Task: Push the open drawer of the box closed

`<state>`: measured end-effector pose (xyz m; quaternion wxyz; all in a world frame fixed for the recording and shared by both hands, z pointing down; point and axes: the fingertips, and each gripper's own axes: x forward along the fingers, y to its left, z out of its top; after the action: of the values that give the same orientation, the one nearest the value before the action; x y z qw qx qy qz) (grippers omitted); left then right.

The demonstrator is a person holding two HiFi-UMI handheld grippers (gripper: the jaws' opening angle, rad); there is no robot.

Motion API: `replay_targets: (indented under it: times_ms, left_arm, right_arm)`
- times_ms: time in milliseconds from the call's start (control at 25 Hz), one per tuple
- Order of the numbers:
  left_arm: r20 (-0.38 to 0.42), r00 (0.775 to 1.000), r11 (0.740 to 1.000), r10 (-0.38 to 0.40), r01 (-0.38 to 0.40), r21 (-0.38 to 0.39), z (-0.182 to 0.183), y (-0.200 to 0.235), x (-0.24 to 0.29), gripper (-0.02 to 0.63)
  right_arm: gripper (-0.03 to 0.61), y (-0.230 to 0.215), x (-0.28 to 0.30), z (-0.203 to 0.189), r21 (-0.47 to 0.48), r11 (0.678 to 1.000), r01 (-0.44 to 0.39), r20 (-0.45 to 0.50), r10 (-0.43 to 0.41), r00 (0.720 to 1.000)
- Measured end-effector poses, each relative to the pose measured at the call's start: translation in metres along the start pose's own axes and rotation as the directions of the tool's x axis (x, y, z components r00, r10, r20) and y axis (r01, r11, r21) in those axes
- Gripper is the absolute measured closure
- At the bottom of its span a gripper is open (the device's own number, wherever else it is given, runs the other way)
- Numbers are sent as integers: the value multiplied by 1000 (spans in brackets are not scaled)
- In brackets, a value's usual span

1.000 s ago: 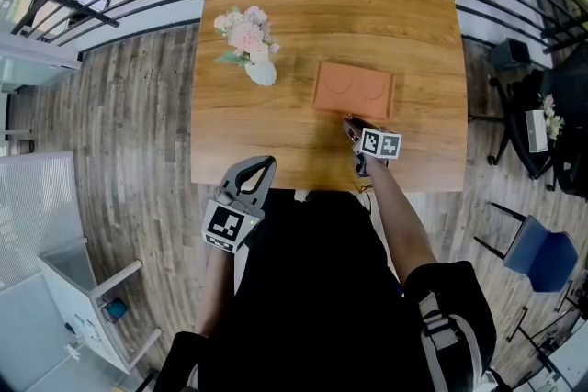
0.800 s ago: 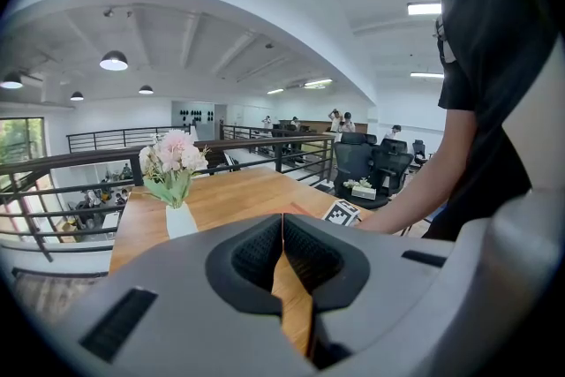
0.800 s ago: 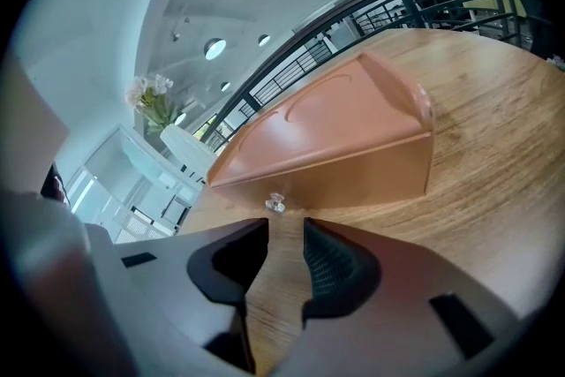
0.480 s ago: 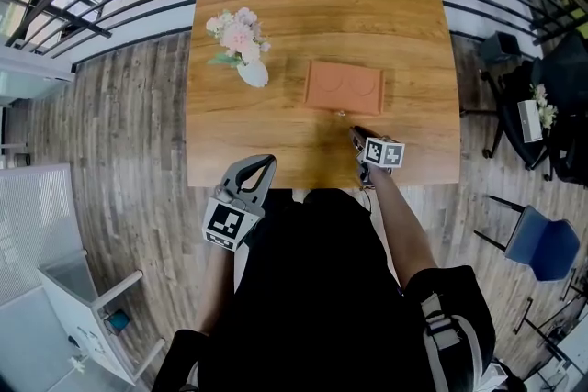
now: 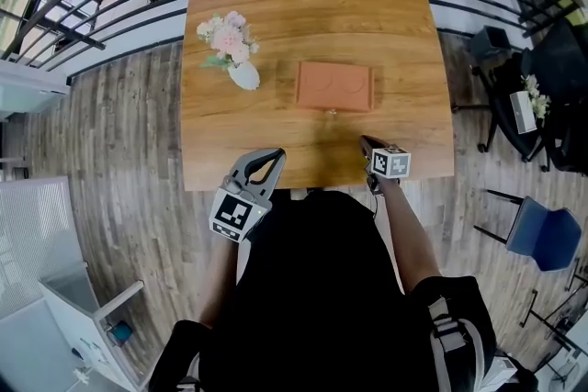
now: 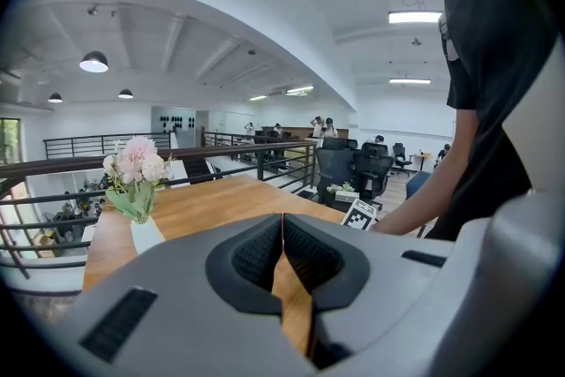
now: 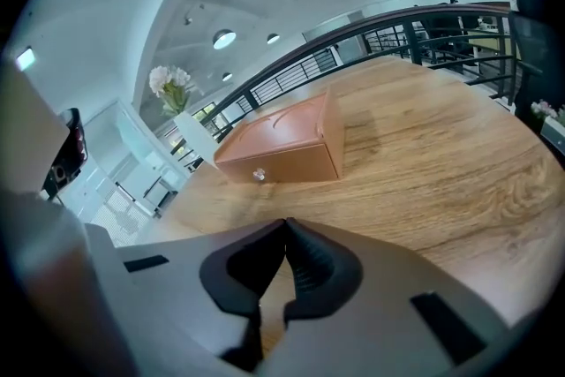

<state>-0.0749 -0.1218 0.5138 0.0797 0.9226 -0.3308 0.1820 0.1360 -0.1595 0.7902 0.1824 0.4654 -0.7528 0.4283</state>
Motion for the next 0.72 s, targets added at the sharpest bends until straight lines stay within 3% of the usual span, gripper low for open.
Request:
replay_targets:
  times_ms: [200,480,600,720]
  left_arm:
    - [1,1000,999,-30,30,14,4,-11,8,591]
    - [-3,998,998,-62,62,29,3,-17,15,591]
    - [-4,997,997,-75,76,33,4,-21,19,591]
    - [-4,996,995,-92,92,39,6,-25,23,591]
  right_arm:
    - [563,0,-23,7,-60,998,-8,39,10,999]
    - [563,36,-56,35,-225,973,-44,85,64,994]
    - [563,56,-71,47,-354,934,-52,94,91,991]
    - [563,76,-79,48,-497,865,-61,71,110,991]
